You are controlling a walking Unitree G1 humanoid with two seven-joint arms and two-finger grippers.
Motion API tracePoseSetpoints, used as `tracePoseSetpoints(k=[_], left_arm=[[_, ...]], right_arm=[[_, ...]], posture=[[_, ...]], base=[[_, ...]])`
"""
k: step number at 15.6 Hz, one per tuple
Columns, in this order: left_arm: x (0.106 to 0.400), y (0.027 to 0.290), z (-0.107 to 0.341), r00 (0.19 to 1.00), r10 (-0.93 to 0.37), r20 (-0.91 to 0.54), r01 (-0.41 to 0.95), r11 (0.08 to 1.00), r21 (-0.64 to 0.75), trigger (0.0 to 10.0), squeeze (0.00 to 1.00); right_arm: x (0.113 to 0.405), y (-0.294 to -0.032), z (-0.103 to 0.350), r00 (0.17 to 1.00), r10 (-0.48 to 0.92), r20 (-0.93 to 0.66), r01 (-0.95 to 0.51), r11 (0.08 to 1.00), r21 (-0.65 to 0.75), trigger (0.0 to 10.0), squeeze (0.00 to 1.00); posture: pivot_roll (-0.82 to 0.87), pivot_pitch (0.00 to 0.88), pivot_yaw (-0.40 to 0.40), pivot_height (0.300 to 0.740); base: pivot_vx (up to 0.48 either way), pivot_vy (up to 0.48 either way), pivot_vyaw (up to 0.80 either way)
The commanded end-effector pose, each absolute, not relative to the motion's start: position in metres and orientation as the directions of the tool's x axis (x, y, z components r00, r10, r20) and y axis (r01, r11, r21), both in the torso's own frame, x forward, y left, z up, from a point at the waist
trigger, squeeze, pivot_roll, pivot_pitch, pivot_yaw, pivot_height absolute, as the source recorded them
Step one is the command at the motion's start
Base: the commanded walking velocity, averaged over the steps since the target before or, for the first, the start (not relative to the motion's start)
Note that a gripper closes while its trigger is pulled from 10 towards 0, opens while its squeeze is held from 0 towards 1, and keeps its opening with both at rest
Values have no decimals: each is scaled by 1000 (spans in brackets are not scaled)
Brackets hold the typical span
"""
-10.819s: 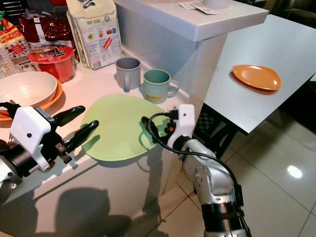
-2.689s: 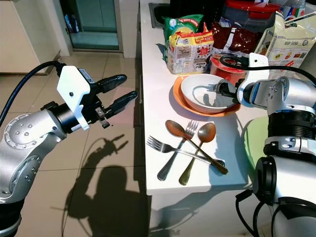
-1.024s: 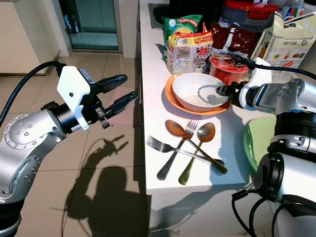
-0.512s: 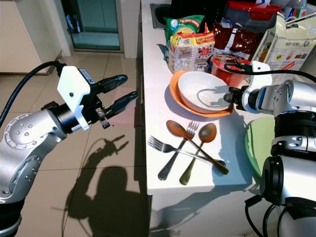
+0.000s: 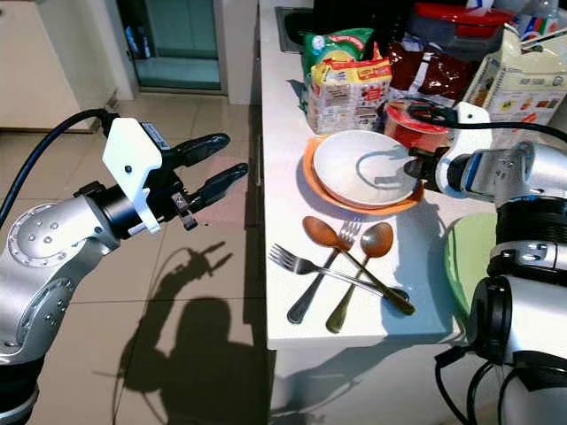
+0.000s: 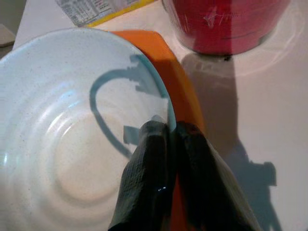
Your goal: Setting the table
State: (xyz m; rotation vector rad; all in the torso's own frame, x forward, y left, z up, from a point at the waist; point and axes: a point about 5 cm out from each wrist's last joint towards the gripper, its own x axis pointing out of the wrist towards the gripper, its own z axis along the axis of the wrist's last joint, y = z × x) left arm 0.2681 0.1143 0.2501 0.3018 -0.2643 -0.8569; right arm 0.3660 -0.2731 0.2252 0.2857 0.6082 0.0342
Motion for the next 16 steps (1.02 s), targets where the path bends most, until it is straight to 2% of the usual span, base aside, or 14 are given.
tracePoseSetpoints(k=[1, 6, 11, 13, 14, 15, 16], left_arm=[[269, 112, 255, 618, -777, 122, 693, 611, 383, 10000, 0], [277, 124, 262, 704, -687, 178, 604, 712, 359, 10000, 0], [281, 129, 267, 743, -629, 227, 552, 769, 323, 10000, 0], [287, 134, 273, 793, -546, 271, 473, 832, 290, 10000, 0], [290, 140, 275, 840, -456, 294, 384, 882, 272, 10000, 0], [292, 144, 276, 861, -405, 306, 331, 905, 267, 10000, 0], [291, 146, 275, 883, -361, 301, 297, 925, 239, 10000, 0]], right_arm=[[367, -276, 229, 834, 108, -541, 69, 952, 297, 0, 0], [368, -277, 273, 934, 172, -314, -4, 882, 471, 0, 0], [358, -271, 302, 970, 193, -149, -89, 850, 519, 0, 0], [351, -266, 315, 985, 169, 23, -159, 855, 494, 0, 0], [342, -259, 318, 979, 159, 128, -198, 898, 392, 0, 0], [337, -255, 319, 973, 155, 169, -203, 923, 328, 0, 0], [331, -245, 321, 962, 169, 215, -236, 908, 346, 2549, 0]], posture=[[-15, 0, -28, 740], [-9, 0, -30, 740], [-14, 0, -18, 740], [-5, 0, -22, 740], [-2, 0, -22, 740], [-3, 0, -19, 740], [-4, 0, -16, 740]], base=[[0, 0, 0], [0, 0, 0], [0, 0, 0], [0, 0, 0], [0, 0, 0], [0, 0, 0], [0, 0, 0]])
